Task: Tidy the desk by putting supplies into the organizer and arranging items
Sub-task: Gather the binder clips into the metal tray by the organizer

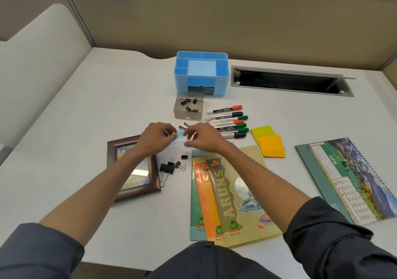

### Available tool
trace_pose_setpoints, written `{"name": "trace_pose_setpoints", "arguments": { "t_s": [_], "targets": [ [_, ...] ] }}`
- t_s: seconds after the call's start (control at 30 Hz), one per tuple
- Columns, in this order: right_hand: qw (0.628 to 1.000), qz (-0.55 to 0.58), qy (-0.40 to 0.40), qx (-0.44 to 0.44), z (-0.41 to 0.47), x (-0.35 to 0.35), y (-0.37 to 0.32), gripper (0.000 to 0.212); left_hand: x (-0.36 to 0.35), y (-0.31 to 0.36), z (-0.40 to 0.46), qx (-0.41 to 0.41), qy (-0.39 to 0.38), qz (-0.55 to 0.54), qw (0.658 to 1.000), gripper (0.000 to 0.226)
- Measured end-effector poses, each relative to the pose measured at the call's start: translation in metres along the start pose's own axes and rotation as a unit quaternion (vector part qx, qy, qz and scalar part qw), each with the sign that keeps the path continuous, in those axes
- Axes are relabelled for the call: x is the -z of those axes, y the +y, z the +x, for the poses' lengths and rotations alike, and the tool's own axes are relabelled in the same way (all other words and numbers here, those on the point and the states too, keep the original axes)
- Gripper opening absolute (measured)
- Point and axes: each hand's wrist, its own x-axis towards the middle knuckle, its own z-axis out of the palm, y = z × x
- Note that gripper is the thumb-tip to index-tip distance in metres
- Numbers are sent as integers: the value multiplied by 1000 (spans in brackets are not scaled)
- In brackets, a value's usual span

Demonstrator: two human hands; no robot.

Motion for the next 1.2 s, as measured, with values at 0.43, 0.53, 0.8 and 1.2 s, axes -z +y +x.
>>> {"name": "trace_pose_setpoints", "arguments": {
  "t_s": [0.43, 0.53, 0.8, 1.2],
  "targets": [
    [989, -118, -79, 43, -26, -21, -12, 36, -3, -12, -48, -10, -89, 50, 995, 39],
    [988, -121, -87, 45, -26, -24, -12, 36, -4, -14, -52, -7, -92, 43, 995, 41],
    [988, -127, -80, 34, -25, -32, -8, 32, -5, -14, -57, -29, -126, 84, 988, 54],
    [997, -36, -70, 10, -24, -28, -6, 20, -6, -17, -54, -18, -127, 78, 989, 50]
  ]
}}
